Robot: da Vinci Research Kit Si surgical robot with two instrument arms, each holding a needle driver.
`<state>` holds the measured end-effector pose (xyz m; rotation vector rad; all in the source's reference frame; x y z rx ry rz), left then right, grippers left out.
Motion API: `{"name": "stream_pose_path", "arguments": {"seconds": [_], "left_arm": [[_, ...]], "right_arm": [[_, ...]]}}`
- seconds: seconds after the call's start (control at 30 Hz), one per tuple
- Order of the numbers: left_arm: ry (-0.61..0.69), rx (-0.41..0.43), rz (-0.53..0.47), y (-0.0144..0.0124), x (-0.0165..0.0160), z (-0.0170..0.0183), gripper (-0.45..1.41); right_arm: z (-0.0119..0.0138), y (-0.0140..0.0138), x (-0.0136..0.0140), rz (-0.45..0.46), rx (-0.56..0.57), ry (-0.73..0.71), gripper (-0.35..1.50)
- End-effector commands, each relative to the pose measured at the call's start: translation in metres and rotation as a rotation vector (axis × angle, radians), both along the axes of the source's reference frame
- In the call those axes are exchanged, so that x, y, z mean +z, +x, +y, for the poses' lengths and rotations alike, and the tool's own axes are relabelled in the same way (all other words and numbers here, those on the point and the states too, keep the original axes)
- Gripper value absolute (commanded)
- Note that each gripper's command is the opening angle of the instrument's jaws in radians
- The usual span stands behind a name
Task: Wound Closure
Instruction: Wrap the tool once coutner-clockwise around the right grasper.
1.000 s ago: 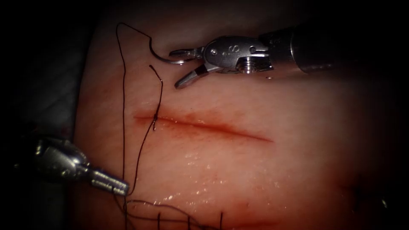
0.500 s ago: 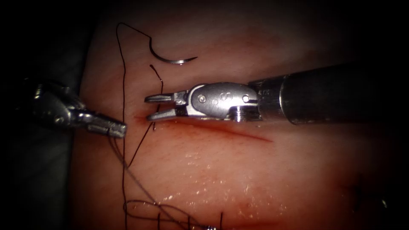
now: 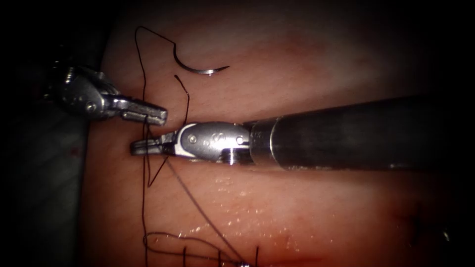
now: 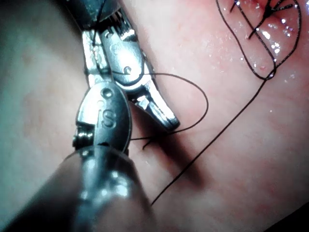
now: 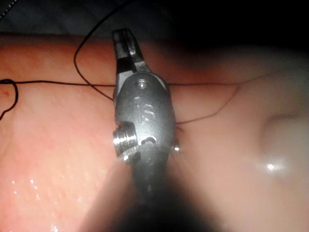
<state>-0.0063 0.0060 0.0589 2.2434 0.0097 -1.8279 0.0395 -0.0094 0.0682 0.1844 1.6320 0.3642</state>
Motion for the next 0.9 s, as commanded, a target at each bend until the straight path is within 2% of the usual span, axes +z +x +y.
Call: {"name": "stream_pose_path", "arguments": {"seconds": [0.03, 0.2, 0.37, 0.7, 0.77, 0.9], "left_arm": [[0.001, 0.0, -0.002, -0.0004, 0.0006, 0.0003, -0.45], [0.006, 0.003, -0.011, -0.0001, 0.0017, 0.0013, -0.45], [0.008, -0.009, -0.029, 0.0003, 0.0044, 0.0025, -0.45], [0.011, -0.027, -0.043, 0.0019, 0.0097, 0.0037, -0.45], [0.022, -0.025, -0.046, 0.0025, 0.0109, 0.0035, -0.45], [0.033, -0.02, -0.05, 0.0035, 0.0121, 0.0027, -0.45]], "right_arm": [[-0.0004, 0.0009, 0.0005, 0.03, 0.001, 0.014, -0.35], [-0.0006, 0.0012, 0.0003, 0.139, 0.004, 0.045, -0.35], [-0.0009, 0.0014, -0.0001, 0.226, 0.012, 0.071, -0.35], [-0.001, 0.0011, -0.0003, 0.295, 0.022, 0.142, -0.35], [-0.0007, 0.0006, -0.0003, 0.342, 0.042, 0.18, -0.35], [0.0002, -0.0005, 0.0002, 0.37, 0.098, 0.215, -0.35]]}}
